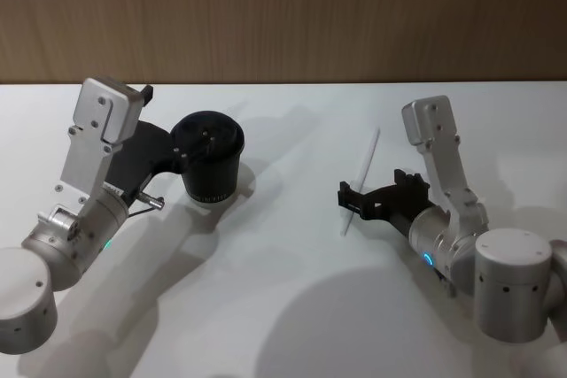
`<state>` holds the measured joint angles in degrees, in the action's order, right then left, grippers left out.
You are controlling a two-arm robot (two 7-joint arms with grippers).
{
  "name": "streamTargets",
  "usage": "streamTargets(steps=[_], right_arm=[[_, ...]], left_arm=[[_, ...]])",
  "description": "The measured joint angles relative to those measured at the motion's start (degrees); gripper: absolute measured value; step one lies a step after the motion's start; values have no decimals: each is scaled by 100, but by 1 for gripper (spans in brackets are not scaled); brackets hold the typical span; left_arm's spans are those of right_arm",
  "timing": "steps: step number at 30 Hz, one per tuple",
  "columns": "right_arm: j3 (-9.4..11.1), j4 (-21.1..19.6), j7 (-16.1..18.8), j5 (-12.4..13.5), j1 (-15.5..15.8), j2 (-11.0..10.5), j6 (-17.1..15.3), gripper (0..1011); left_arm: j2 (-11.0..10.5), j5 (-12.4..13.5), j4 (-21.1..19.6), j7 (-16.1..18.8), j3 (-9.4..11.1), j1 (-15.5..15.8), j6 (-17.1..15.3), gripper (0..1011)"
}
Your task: Pick up the straw with one hand, pass it to the other hand, and insert it into the cup.
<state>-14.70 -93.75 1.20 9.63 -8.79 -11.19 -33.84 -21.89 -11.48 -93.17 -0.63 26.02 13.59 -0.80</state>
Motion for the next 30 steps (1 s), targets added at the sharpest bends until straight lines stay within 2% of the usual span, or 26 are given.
streamTargets(steps=[23,29,30], right_arm=[[1,-3,61,-127,54,48,-104,1001],[10,-9,73,-148,65,64,-129,904],[13,-10,76,-151,67,68,-139,860]], left_arm=[[0,0,0,0,0,0,0,1003],[0,0,0,0,0,0,0,1003],[0,0,0,0,0,0,0,1003]])
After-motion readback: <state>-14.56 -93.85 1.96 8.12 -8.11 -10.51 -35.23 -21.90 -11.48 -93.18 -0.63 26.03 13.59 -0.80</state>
